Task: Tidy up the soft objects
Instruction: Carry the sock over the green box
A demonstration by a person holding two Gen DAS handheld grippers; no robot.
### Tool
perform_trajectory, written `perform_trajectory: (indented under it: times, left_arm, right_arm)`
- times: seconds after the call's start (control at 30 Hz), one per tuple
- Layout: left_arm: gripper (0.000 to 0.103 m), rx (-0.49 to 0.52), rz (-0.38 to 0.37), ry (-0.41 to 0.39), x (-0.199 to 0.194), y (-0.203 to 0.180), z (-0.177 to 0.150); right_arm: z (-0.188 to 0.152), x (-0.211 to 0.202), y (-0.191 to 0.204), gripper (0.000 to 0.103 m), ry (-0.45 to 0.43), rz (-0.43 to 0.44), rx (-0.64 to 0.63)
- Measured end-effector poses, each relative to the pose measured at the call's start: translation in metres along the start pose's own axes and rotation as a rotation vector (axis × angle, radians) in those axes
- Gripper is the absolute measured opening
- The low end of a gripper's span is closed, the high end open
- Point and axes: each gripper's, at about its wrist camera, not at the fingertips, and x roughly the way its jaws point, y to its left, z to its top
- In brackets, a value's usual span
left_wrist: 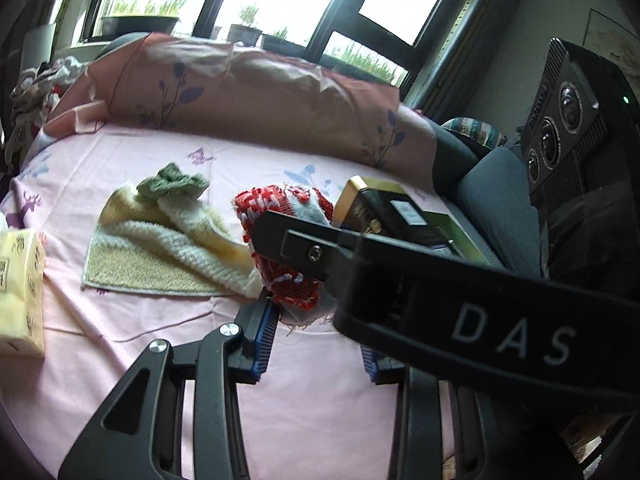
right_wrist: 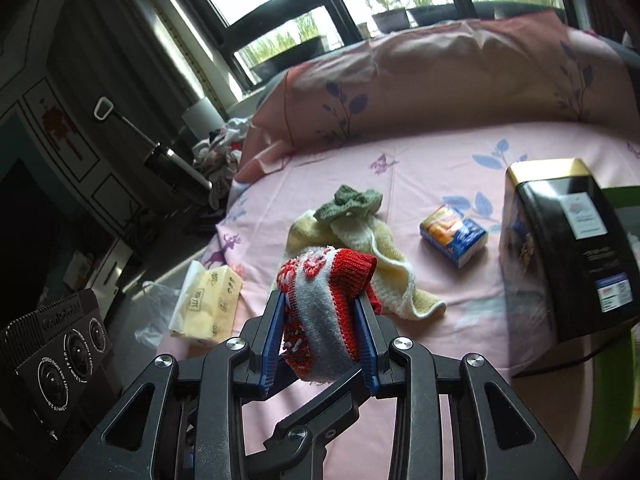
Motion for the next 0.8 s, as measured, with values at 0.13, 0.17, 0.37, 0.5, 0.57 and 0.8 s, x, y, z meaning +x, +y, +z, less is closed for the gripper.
perform_trajectory:
  times: [0.13, 0.17, 0.37, 0.5, 0.57, 0.8]
  left_arm:
    - [0.033, 0.079, -0.082, -0.046, -0.001, -0.041, 0.016]
    - [0.033, 0.106, -0.096, -0.051, 0.001, -0.053, 0.019]
    - [0.033, 0.238, -0.187, -0.041, 0.031, -0.116, 0.028]
    - [0.033, 0.265, -0.232, 0.018, 0.062, -0.145, 0.026]
    - [0.033, 0.288, -0.222, 0.046, 0.077, -0.158, 0.025]
    - [0.033, 0.354, -0.219, 0.130, 0.123, -0.204, 0.017]
  right_arm:
    - [0.008, -0.051, -0.013, 0.036, -0.124, -0.037, -0.026]
    - [0.008, -0.062, -0.019, 0.036, -0.153, -0.048, -0.021]
    - [0.008, -0.117, -0.073, 0.036, -0.293, -0.111, 0.100]
    - [0.004, -0.132, -0.113, 0.036, -0.336, -0.151, 0.193]
    - [0.003, -0.134, -0.135, 0.036, -0.342, -0.143, 0.250]
    - [-0.012, -0.150, -0.205, 0.036, -0.389, -0.113, 0.443]
